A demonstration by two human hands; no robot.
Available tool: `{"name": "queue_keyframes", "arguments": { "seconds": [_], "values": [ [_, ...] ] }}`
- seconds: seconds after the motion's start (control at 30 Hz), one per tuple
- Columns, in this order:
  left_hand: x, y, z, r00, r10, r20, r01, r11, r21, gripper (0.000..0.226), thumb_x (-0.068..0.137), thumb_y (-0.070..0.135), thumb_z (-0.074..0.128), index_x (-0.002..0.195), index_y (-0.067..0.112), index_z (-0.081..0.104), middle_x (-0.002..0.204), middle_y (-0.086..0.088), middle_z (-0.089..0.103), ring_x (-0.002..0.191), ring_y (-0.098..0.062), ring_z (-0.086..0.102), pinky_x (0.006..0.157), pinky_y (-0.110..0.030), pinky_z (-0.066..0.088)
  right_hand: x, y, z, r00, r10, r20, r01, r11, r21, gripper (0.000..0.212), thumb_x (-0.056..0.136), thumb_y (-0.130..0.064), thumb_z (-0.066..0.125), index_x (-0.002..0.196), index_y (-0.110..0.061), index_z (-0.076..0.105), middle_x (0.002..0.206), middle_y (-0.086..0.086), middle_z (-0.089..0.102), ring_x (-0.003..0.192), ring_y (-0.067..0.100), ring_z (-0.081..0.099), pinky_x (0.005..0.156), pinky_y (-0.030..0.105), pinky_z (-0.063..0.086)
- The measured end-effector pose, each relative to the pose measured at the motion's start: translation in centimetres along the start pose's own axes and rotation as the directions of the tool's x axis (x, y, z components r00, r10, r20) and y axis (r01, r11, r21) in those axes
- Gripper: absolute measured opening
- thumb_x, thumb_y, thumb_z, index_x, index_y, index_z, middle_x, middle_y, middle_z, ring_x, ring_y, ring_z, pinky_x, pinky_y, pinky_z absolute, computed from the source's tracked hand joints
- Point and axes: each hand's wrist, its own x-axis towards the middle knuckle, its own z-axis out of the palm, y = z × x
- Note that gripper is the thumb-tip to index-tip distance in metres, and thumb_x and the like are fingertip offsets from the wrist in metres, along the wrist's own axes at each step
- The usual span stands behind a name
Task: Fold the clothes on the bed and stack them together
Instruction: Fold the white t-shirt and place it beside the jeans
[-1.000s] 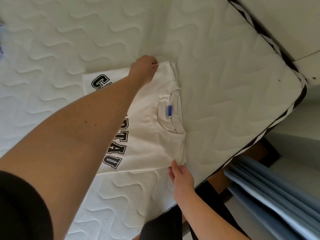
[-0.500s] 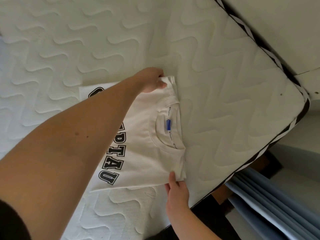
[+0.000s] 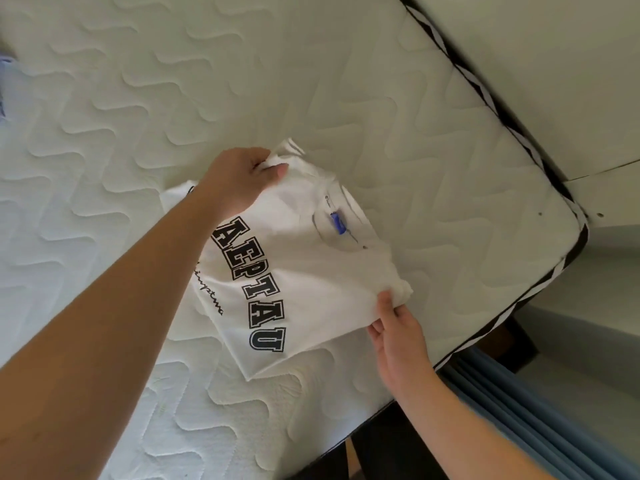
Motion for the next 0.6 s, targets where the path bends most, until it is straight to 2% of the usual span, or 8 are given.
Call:
{"name": "queue_keyframes", "arguments": {
  "seconds": [0.1, 0.2, 0.3, 0.37, 0.4, 0.5, 0.57, 0.6],
  "values": [
    [-4.9, 0.0, -2.7, 0.98, -0.11, -0.165, 0.066, 0.967, -0.247, 0.034, 0.096, 0.039, 0.059, 0.078, 0.01, 0.058, 0.053, 0.01, 0.038, 0.047, -0.005, 0.03, 0.044, -0.019, 0.023, -1.0, -2.7, -0.3, 0.995, -0.062, 0.075, 0.067, 0.995, -0.073, 0.038, 0.085, -0.033, 0.059, 0.118, -0.015, 0.064, 0.118, 0.004, 0.071, 0.112, 0.018, 0.066, 0.098, 0.033, 0.052],
    [-10.6, 0.5, -5.2, 0.949, -0.188, -0.251, 0.06, 0.894, -0.444, 0.027, 0.095, 0.039, 0.061, 0.084, 0.015, 0.067, 0.066, 0.009, 0.055, 0.06, -0.005, 0.045, 0.058, -0.021, 0.035, -3.1, -5.4, -0.2, 0.978, -0.154, 0.144, 0.188, 0.945, -0.266, 0.038, 0.084, -0.039, 0.059, 0.115, -0.017, 0.064, 0.115, -0.001, 0.072, 0.113, 0.017, 0.065, 0.099, 0.035, 0.047],
    [-16.9, 1.5, -7.7, 0.918, -0.275, -0.285, 0.034, 0.772, -0.635, 0.017, 0.092, 0.041, 0.064, 0.094, 0.031, 0.076, 0.086, 0.008, 0.074, 0.077, -0.005, 0.065, 0.068, -0.017, 0.05, -6.3, -8.3, 0.1, 0.93, -0.257, 0.261, 0.355, 0.808, -0.47, 0.035, 0.09, -0.046, 0.052, 0.118, -0.028, 0.063, 0.115, -0.01, 0.071, 0.111, 0.006, 0.064, 0.095, 0.027, 0.047],
    [-21.2, 2.1, -9.0, 0.905, -0.305, -0.296, 0.027, 0.736, -0.676, 0.024, 0.086, 0.052, 0.065, 0.094, 0.032, 0.076, 0.089, 0.004, 0.076, 0.08, -0.005, 0.068, 0.07, -0.021, 0.052, -8.8, -10.4, 0.7, 0.885, -0.331, 0.327, 0.462, 0.696, -0.549, 0.03, 0.092, -0.049, 0.049, 0.111, -0.033, 0.065, 0.11, -0.015, 0.071, 0.104, -0.001, 0.065, 0.086, 0.014, 0.049],
    [-23.2, 2.3, -9.5, 0.898, -0.319, -0.302, 0.021, 0.718, -0.695, 0.031, 0.082, 0.058, 0.065, 0.094, 0.032, 0.076, 0.09, 0.001, 0.076, 0.08, -0.006, 0.068, 0.072, -0.026, 0.051, -10.1, -11.4, 1.2, 0.861, -0.368, 0.351, 0.509, 0.648, -0.567, 0.03, 0.091, -0.049, 0.049, 0.107, -0.032, 0.066, 0.105, -0.016, 0.072, 0.099, -0.001, 0.066, 0.08, 0.011, 0.048],
    [-28.1, 3.1, -11.3, 0.897, -0.349, -0.272, 0.022, 0.649, -0.76, 0.038, 0.076, 0.063, 0.064, 0.097, 0.033, 0.076, 0.094, 0.002, 0.077, 0.084, -0.008, 0.071, 0.076, -0.034, 0.051, -14.2, -13.8, 2.9, 0.8, -0.444, 0.403, 0.598, 0.535, -0.597, 0.037, 0.088, -0.051, 0.05, 0.093, -0.019, 0.068, 0.083, -0.004, 0.071, 0.081, 0.007, 0.064, 0.071, 0.019, 0.046],
    [-30.9, 3.6, -12.4, 0.899, -0.367, -0.238, 0.026, 0.588, -0.808, 0.041, 0.073, 0.062, 0.066, 0.098, 0.032, 0.076, 0.099, 0.0, 0.077, 0.089, -0.011, 0.071, 0.083, -0.038, 0.051, -17.0, -14.9, 4.6, 0.77, -0.465, 0.437, 0.636, 0.5, -0.588, 0.041, 0.09, -0.048, 0.051, 0.081, -0.01, 0.063, 0.065, 0.008, 0.055, 0.065, 0.007, 0.051, 0.064, 0.022, 0.04],
    [-32.2, 3.9, -13.0, 0.902, -0.366, -0.23, 0.022, 0.571, -0.821, 0.043, 0.072, 0.063, 0.067, 0.099, 0.031, 0.076, 0.101, -0.001, 0.076, 0.091, -0.012, 0.071, 0.085, -0.038, 0.051, -18.5, -15.3, 5.5, 0.754, -0.475, 0.454, 0.655, 0.489, -0.576, 0.037, 0.09, -0.047, 0.052, 0.07, -0.016, 0.061, 0.055, 0.001, 0.045, 0.056, 0.004, 0.043, 0.057, 0.019, 0.035]
  ]
}}
